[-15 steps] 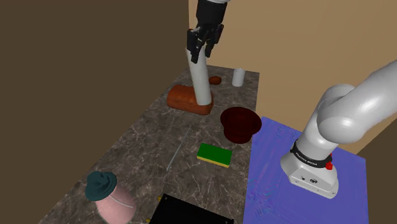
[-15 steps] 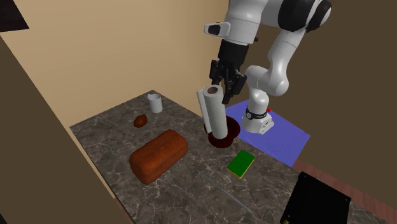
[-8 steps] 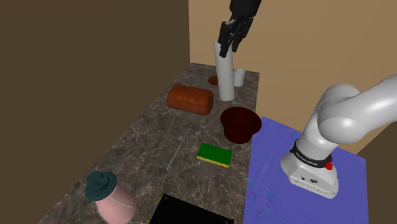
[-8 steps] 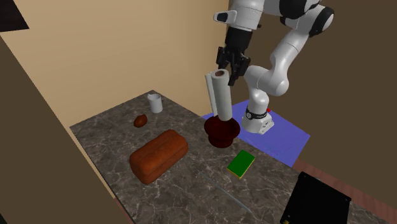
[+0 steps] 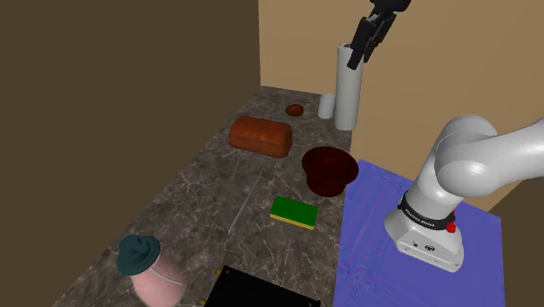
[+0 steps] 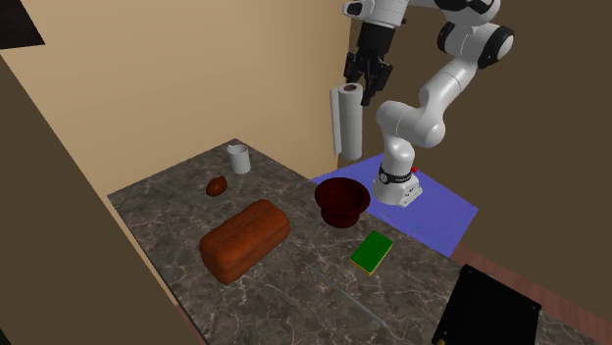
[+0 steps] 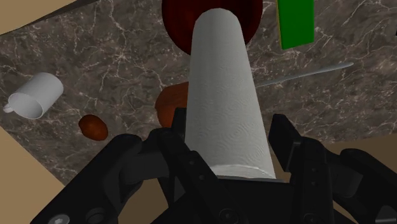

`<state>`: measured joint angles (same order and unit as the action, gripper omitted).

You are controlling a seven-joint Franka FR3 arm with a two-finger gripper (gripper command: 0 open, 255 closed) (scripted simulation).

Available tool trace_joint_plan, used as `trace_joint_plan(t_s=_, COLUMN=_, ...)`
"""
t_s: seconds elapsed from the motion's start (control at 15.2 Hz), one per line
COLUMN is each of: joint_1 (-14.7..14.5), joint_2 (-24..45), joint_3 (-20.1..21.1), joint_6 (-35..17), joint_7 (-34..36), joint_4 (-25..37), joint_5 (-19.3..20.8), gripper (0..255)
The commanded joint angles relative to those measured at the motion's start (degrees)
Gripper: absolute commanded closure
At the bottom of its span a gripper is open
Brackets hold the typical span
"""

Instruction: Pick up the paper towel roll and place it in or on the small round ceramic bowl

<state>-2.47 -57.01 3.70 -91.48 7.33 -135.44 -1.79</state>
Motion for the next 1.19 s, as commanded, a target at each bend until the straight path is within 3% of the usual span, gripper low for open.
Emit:
trace_joint_plan(t_s=0.0, joint_1=0.1, joint_2=-2.1, joint_3=-1.0, joint_6=0.7, joint_7=-0.9, joint_4=-1.5, joint_5=0.6, gripper=255)
trace_joint_plan(t_s=1.12, joint_1=-0.3, joint_2=-8.0, joint_3=-0.6, joint_6=-9.3, joint_7=-0.8, joint_4=-17.4, joint_5=0.1, gripper=255)
